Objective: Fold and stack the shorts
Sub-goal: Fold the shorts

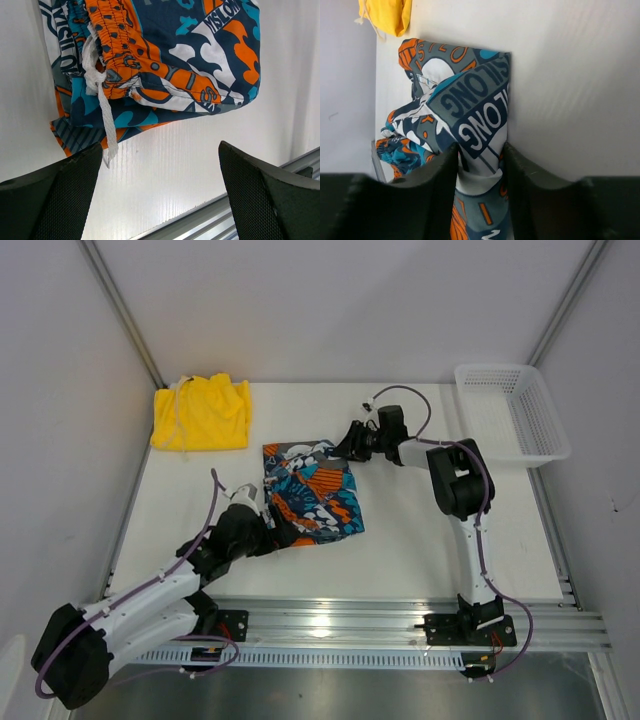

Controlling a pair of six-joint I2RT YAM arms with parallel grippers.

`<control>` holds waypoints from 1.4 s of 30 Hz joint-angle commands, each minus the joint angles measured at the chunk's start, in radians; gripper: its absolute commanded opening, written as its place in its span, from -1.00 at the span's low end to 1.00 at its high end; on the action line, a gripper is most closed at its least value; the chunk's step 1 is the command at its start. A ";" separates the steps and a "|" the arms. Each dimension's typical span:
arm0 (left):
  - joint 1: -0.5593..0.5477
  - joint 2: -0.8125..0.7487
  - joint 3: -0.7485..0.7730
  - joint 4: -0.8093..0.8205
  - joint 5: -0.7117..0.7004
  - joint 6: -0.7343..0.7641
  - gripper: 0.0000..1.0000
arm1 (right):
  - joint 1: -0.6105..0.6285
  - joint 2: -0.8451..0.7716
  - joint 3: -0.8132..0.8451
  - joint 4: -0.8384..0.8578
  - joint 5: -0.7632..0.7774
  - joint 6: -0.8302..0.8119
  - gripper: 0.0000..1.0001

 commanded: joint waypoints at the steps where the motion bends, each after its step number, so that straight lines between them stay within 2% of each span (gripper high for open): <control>1: -0.007 -0.040 0.022 -0.042 -0.017 -0.012 0.98 | 0.033 0.055 0.097 -0.098 0.005 -0.039 -0.28; 2: -0.007 -0.049 0.020 -0.048 -0.019 -0.012 0.98 | 0.042 0.065 0.123 -0.134 0.014 -0.067 -0.37; 3: -0.007 -0.063 0.020 -0.055 -0.023 -0.012 0.98 | 0.047 0.082 0.149 -0.186 0.020 -0.076 -0.57; 5: -0.007 -0.075 0.022 -0.071 -0.029 -0.011 0.98 | 0.047 0.090 0.180 -0.181 0.025 -0.053 -0.92; 6: -0.007 -0.080 0.023 -0.074 -0.031 -0.011 0.98 | 0.044 0.093 0.181 -0.169 0.028 -0.038 -1.00; 9: -0.007 -0.088 0.026 -0.080 -0.034 -0.007 0.98 | 0.015 0.082 0.156 -0.083 0.060 0.072 -1.00; 10: -0.007 -0.082 0.031 -0.083 -0.034 -0.006 0.98 | 0.003 0.050 0.087 -0.048 0.081 0.111 -1.00; 12: -0.007 -0.074 0.035 -0.085 -0.034 0.000 0.98 | -0.031 -0.023 -0.031 0.067 0.244 0.178 -1.00; 13: -0.007 -0.072 0.044 -0.085 -0.037 0.005 0.98 | -0.039 -0.119 -0.089 0.081 0.311 0.204 -1.00; 14: -0.007 -0.065 0.048 -0.085 -0.039 0.008 0.98 | -0.044 -0.169 -0.202 0.098 0.380 0.209 -1.00; 15: -0.005 -0.063 0.049 -0.086 -0.040 0.009 0.98 | -0.045 -0.221 -0.260 0.106 0.501 0.214 -1.00; 16: -0.005 -0.059 0.058 -0.086 -0.046 0.016 0.98 | -0.042 -0.273 -0.324 0.111 0.554 0.243 -1.00; 17: -0.005 -0.051 0.061 -0.083 -0.052 0.019 0.98 | -0.039 -0.366 -0.446 0.127 0.587 0.257 -1.00; 20: 0.015 -0.022 0.080 -0.080 -0.057 0.043 0.98 | 0.001 -0.518 -0.609 0.105 0.614 0.295 -1.00; 22: 0.041 -0.005 0.094 -0.071 -0.043 0.071 0.98 | 0.075 -0.585 -0.763 0.082 0.629 0.297 -0.82; 23: 0.085 0.001 0.094 -0.062 -0.005 0.083 0.98 | 0.109 -0.638 -0.806 0.060 0.625 0.286 -0.54; 25: 0.139 0.017 0.088 -0.031 0.038 0.112 0.98 | 0.230 -0.684 -0.903 0.017 0.635 0.280 -0.35; 26: 0.188 0.020 0.089 -0.023 0.088 0.132 0.98 | 0.275 -0.732 -0.929 -0.022 0.637 0.290 -0.10; 28: 0.220 0.017 0.109 -0.039 0.101 0.152 0.98 | 0.400 -0.795 -1.019 -0.047 0.648 0.317 0.14; 29: 0.239 0.014 0.129 -0.048 0.092 0.173 0.98 | 0.430 -0.870 -1.048 -0.053 0.646 0.344 0.41; 31: 0.257 -0.002 0.138 -0.080 0.087 0.192 0.98 | 0.466 -0.960 -1.111 -0.085 0.648 0.352 0.67; 32: 0.260 -0.006 0.162 -0.092 0.079 0.207 0.98 | 0.464 -1.057 -1.118 -0.113 0.655 0.332 0.85; 34: 0.266 -0.013 0.175 -0.129 0.078 0.221 0.98 | 0.441 -1.132 -1.087 -0.200 0.651 0.277 0.99; 36: 0.280 -0.011 0.190 -0.166 0.078 0.241 0.98 | 0.351 -1.163 -1.052 -0.219 0.593 0.175 0.99; 38: 0.294 -0.008 0.198 -0.200 0.066 0.253 0.98 | 0.238 -1.133 -0.988 -0.259 0.470 0.083 0.99; 42: 0.306 -0.008 0.193 -0.217 0.037 0.235 0.98 | 0.168 -0.958 -0.879 -0.270 0.336 -0.030 0.99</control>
